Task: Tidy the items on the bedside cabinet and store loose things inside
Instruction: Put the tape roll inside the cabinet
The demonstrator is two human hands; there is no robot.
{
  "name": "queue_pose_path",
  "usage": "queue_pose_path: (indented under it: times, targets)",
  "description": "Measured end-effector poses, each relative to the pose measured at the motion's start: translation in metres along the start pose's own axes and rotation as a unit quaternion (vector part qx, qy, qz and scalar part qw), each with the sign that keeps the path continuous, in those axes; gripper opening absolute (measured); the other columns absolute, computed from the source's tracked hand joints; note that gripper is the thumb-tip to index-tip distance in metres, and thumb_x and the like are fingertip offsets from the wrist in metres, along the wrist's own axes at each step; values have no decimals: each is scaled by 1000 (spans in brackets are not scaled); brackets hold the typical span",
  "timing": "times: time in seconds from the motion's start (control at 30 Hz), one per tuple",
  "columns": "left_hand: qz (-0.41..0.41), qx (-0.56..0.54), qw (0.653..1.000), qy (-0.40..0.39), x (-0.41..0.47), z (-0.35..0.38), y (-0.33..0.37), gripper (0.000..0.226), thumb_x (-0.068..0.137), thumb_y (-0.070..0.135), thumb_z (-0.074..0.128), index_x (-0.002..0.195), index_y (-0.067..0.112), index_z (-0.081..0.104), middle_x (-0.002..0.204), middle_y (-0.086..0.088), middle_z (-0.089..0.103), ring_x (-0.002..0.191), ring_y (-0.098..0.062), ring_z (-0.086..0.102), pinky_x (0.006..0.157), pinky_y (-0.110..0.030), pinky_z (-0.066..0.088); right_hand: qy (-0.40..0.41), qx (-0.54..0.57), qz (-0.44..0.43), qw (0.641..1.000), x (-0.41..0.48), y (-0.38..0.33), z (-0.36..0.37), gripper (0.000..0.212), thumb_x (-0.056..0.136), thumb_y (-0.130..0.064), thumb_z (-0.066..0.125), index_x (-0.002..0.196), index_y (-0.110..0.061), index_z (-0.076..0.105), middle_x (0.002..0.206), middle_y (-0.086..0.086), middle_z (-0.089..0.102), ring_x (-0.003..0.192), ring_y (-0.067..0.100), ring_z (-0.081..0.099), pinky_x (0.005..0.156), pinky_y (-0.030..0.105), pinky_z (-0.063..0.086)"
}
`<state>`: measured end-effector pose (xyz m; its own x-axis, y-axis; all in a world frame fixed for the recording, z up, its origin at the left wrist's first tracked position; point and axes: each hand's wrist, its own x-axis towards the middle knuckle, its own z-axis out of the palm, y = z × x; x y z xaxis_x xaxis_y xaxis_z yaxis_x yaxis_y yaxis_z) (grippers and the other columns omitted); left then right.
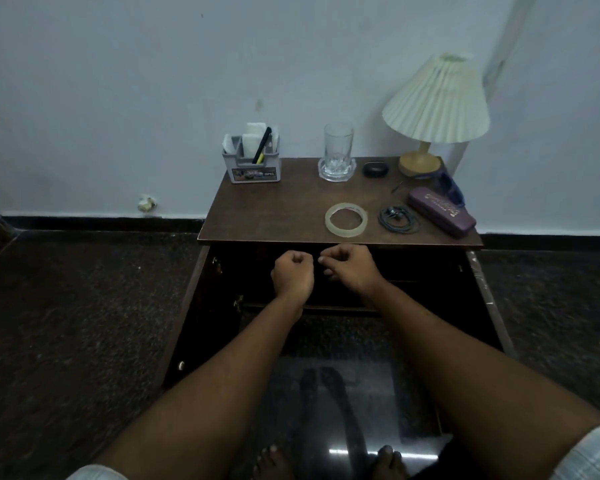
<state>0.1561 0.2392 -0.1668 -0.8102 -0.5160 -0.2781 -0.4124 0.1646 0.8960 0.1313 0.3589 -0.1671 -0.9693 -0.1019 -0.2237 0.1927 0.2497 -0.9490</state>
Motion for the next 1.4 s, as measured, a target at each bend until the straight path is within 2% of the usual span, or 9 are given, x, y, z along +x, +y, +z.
queue_pose_path:
  times: [0.17, 0.37, 0.53, 0.77, 0.87, 0.97, 1.1, 1.2, 1.4]
  targets:
    - [86, 12, 996, 12, -9, 11, 39, 12, 89, 21, 61, 93, 17, 72, 93, 5, 71, 87, -12, 64, 76, -22, 43, 132, 9, -41, 990, 7, -9, -31, 22, 79, -18, 79, 99, -11, 70, 92, 5, 72, 81, 15, 69, 81, 36, 58]
    - [144, 108, 983, -30, 17, 39, 60, 30, 88, 20, 60, 116, 12, 65, 122, -7, 62, 107, -22, 62, 93, -31, 49, 174, -57, -75, 980, 25, -18, -50, 52, 78, -20, 80, 125, -9, 61, 111, -3, 65, 99, 16, 66, 91, 33, 54]
    - [127, 179, 973, -71, 43, 49, 67, 44, 89, 26, 63, 128, 6, 59, 130, -12, 55, 118, -28, 57, 99, -31, 43, 183, -72, -53, 979, 48, -11, -50, 47, 75, -22, 80, 118, -10, 65, 101, -1, 71, 95, 19, 69, 91, 40, 55]
    - [96, 131, 986, -41, 53, 56, 72, 22, 85, 21, 64, 100, 7, 74, 104, -8, 73, 100, -25, 67, 82, -28, 49, 196, -120, -37, 973, 64, -8, -49, 39, 77, -26, 76, 112, -11, 70, 105, 3, 74, 99, 19, 68, 89, 35, 55]
    - [74, 86, 993, -26, 52, 54, 71, 20, 80, 26, 69, 93, 12, 74, 96, -7, 75, 92, -25, 70, 85, -35, 57, 209, -99, -44, 972, 59, -9, -46, 42, 78, -24, 76, 117, -11, 69, 112, 4, 72, 104, 21, 67, 94, 38, 54]
    - [51, 62, 996, -24, 59, 52, 60, 21, 64, 33, 70, 77, 16, 70, 76, -8, 75, 73, -26, 73, 74, -43, 62, 219, -92, -43, 971, 51, -12, -48, 49, 81, -20, 75, 128, -12, 63, 124, 2, 67, 115, 19, 62, 101, 37, 50]
    - [42, 40, 996, -61, 34, 35, 64, 6, 79, 16, 65, 75, 14, 61, 66, -14, 70, 53, -26, 68, 63, -41, 63, 204, -81, -78, 972, 39, -19, -52, 40, 81, -8, 69, 120, -14, 66, 117, -2, 70, 104, 15, 66, 96, 33, 52]
    - [33, 43, 995, -85, 20, 17, 62, 10, 86, 22, 64, 85, 12, 63, 66, -13, 69, 52, -24, 67, 56, -37, 60, 178, -60, -98, 977, 30, -25, -51, 39, 81, -2, 68, 118, -15, 66, 109, -4, 70, 89, 11, 67, 86, 27, 55]
    - [25, 132, 990, -53, 0, -23, 45, 24, 80, 26, 71, 75, 3, 71, 58, -9, 71, 50, -19, 71, 56, -38, 63, 104, -13, -89, 990, 10, -22, -36, 34, 77, 4, 75, 108, -8, 66, 94, 3, 69, 77, 12, 65, 78, 28, 56]
